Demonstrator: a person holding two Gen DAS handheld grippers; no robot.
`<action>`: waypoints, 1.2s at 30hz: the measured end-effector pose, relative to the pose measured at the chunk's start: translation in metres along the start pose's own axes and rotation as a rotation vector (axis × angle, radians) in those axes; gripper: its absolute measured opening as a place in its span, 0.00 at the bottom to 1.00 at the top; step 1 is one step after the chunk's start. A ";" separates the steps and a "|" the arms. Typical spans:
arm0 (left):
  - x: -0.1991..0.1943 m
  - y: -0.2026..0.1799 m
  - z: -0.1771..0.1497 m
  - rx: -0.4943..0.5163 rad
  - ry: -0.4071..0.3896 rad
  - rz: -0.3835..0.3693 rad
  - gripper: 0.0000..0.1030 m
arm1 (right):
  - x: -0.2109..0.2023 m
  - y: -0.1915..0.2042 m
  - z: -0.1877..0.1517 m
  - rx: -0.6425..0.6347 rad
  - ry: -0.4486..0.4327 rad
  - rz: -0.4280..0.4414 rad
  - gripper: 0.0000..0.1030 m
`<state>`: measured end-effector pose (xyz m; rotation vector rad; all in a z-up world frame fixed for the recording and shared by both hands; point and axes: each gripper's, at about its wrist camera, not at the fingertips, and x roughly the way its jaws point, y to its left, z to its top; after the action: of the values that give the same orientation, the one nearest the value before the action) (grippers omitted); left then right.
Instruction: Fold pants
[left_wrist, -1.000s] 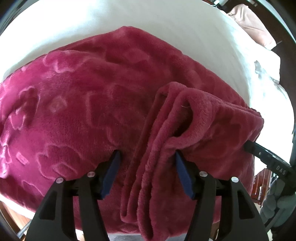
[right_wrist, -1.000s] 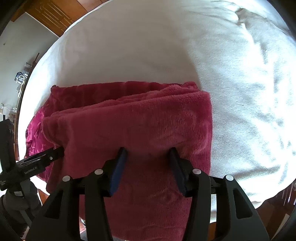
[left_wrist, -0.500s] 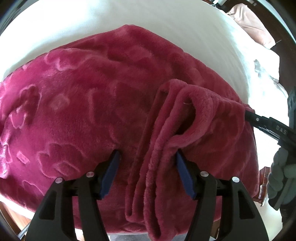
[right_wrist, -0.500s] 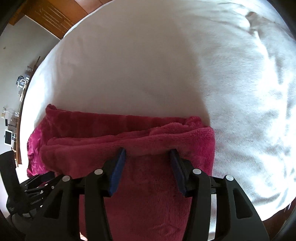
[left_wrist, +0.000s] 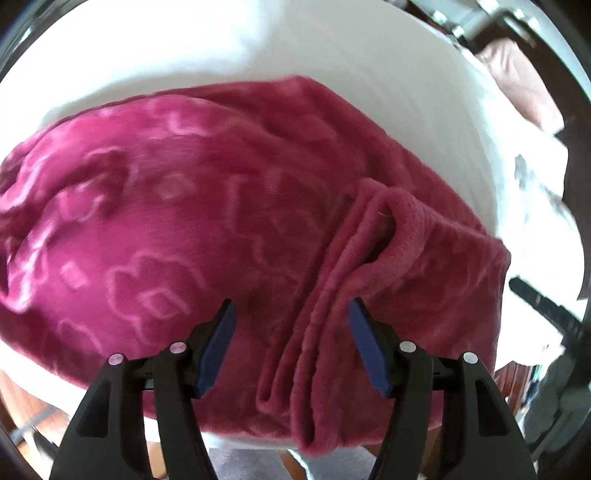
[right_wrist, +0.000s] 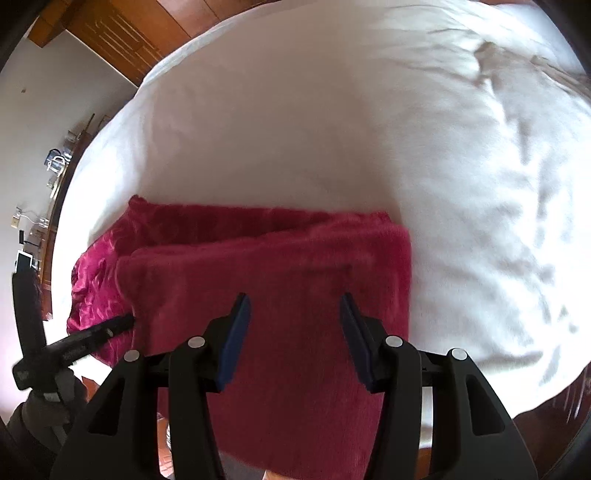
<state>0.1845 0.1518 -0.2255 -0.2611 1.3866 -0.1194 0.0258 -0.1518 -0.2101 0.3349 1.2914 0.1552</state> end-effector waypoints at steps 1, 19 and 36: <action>-0.005 0.006 -0.003 -0.025 -0.009 -0.003 0.61 | -0.001 -0.001 -0.006 0.006 0.000 -0.006 0.50; -0.094 0.169 -0.083 -0.503 -0.181 0.016 0.61 | -0.017 0.033 -0.072 -0.145 0.010 0.045 0.50; -0.076 0.319 -0.071 -0.643 -0.211 -0.035 0.65 | -0.020 0.118 -0.089 -0.167 0.005 -0.062 0.50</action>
<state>0.0787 0.4694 -0.2450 -0.8089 1.1769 0.3248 -0.0564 -0.0331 -0.1744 0.1516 1.2826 0.2098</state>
